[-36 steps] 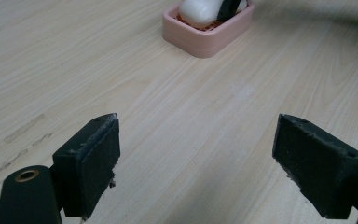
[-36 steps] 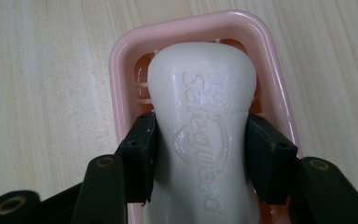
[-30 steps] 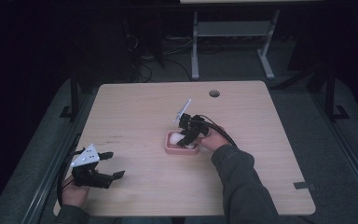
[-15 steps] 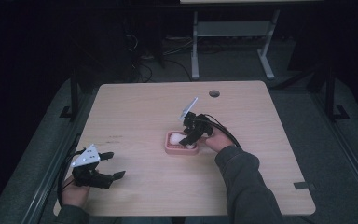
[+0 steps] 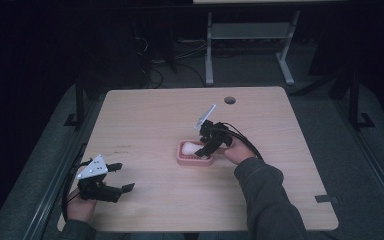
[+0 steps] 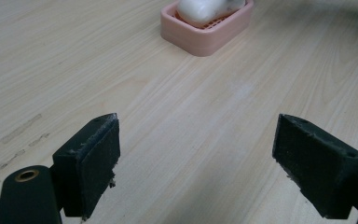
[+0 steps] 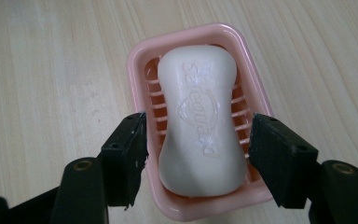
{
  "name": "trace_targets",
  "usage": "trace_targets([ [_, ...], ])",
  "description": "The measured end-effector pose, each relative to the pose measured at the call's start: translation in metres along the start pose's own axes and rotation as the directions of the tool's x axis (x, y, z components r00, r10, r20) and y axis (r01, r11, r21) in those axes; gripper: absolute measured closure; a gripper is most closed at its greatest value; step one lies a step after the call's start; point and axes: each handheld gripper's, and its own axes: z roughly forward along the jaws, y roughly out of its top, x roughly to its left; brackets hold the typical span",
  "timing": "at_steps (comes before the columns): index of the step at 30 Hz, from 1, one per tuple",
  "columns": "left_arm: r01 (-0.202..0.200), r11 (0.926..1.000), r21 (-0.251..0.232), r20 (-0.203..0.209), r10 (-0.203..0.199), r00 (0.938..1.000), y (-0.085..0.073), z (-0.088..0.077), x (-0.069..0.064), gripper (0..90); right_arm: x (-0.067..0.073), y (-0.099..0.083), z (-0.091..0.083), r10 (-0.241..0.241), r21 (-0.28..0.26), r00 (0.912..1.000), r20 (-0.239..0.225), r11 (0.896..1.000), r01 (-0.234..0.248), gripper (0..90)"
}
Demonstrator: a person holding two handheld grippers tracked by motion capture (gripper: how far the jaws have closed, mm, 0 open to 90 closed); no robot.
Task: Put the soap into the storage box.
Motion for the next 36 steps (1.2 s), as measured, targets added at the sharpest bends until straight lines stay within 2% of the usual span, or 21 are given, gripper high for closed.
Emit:
trace_targets([
  [21,0.0,1.0,0.001,0.0,0.0,1.0,0.0,0.001,0.0,14.8,0.004,-0.011,-0.012,0.02,-0.002,0.9998,-0.002,1.0,-0.02,35.5],
  [22,0.0,1.0,0.002,0.0,0.0,1.0,0.0,0.001,0.0,14.8,0.005,-0.014,-0.013,0.015,-0.012,0.9998,0.013,1.0,-0.015,35.6],
  [28,-0.003,1.0,0.007,0.001,0.003,1.0,0.0,0.001,-0.001,14.8,0.004,-0.023,-0.016,0.043,-0.01,0.9991,0.0,0.999,-0.043,35.4],
  [36,-0.005,1.0,0.007,0.002,0.005,1.0,0.0,0.001,-0.001,14.8,0.007,-0.027,-0.023,0.042,-0.02,0.9991,0.009,0.999,-0.042,35.1],
])
